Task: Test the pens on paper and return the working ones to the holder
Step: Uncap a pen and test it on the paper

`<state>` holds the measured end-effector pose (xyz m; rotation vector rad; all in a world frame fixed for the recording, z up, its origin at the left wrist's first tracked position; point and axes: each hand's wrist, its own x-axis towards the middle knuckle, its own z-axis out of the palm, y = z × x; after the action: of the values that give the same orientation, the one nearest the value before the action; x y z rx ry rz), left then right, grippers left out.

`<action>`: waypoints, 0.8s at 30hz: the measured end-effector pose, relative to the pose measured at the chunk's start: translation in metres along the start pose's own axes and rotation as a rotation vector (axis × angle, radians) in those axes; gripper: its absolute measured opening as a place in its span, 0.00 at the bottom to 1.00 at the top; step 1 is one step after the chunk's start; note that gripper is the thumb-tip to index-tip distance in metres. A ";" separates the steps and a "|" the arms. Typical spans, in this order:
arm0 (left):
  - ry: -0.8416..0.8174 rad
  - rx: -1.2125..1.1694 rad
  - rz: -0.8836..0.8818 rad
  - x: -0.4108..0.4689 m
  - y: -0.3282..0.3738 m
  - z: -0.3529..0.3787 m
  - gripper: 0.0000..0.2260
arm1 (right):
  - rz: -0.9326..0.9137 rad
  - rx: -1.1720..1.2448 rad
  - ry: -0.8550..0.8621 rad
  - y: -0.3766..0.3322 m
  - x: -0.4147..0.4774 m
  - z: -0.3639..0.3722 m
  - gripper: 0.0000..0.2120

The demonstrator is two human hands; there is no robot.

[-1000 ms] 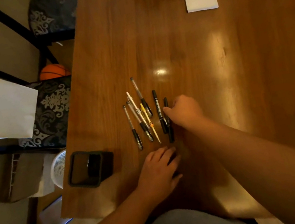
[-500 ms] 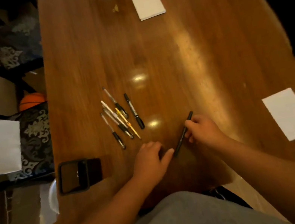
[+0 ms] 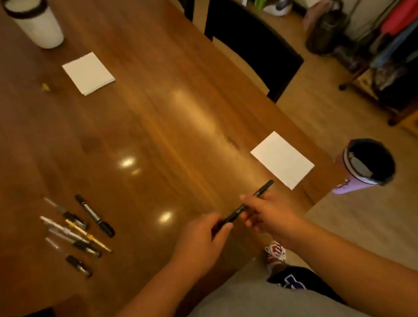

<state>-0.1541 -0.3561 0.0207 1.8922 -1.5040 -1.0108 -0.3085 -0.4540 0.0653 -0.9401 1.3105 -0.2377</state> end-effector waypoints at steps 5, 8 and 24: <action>0.064 0.058 -0.062 0.044 0.042 0.035 0.12 | 0.060 0.061 -0.032 -0.009 0.033 -0.061 0.10; 0.140 0.107 -0.093 0.069 0.072 0.058 0.11 | 0.101 0.098 -0.106 -0.020 0.055 -0.101 0.09; 0.205 0.202 -0.259 0.134 0.169 0.102 0.12 | 0.110 -0.144 -0.566 -0.090 0.120 -0.203 0.11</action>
<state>-0.3207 -0.5230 0.0597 2.3028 -1.3070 -0.7645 -0.4236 -0.6786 0.0505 -0.9622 0.8564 0.2019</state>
